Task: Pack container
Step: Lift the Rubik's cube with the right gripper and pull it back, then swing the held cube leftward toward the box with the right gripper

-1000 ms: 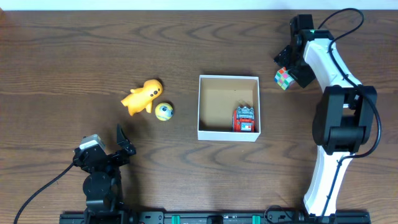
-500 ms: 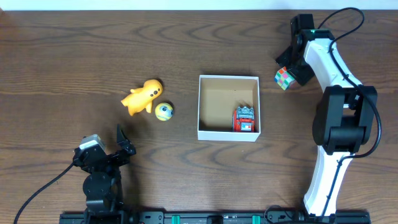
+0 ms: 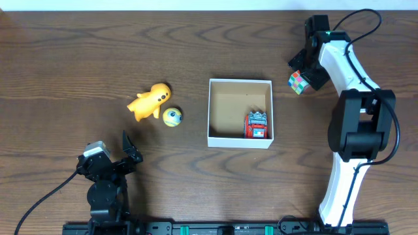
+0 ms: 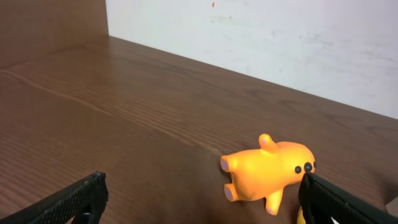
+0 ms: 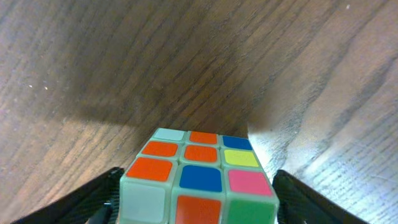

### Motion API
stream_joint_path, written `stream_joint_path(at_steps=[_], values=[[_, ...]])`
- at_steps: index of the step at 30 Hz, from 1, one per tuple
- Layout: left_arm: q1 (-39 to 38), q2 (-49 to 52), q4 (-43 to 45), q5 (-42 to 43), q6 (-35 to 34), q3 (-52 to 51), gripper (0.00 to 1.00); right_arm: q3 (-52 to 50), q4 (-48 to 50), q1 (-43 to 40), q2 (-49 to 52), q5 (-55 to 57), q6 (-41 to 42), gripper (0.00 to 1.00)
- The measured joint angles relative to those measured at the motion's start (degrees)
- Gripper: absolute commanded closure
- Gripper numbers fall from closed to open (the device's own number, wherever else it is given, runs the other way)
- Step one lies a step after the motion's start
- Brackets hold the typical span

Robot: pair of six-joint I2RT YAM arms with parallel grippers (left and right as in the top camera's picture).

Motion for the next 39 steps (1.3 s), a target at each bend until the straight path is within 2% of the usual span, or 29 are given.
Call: stream_joint_path(at_steps=[2, 10, 15, 27, 39], values=[[0.0, 0.0, 0.0, 0.0, 0.0, 0.0, 0.02, 0.0, 0.1, 0.0, 0.4, -0.2, 0.1, 0.37], [0.0, 0.0, 0.0, 0.0, 0.0, 0.0, 0.02, 0.0, 0.9, 0.0, 0.7, -0.5, 0.2, 0.38], [0.0, 0.0, 0.0, 0.0, 0.0, 0.0, 0.02, 0.0, 1.3, 0.0, 0.7, -1.2, -0.6, 0.42], [0.0, 0.0, 0.0, 0.0, 0.0, 0.0, 0.02, 3.3, -1.7, 0.1, 0.8, -3.9, -7.4, 0.40], [0.0, 0.0, 0.0, 0.0, 0.0, 0.0, 0.02, 14.7, -9.4, 2.5, 0.9, -4.2, -17.4, 0.41]])
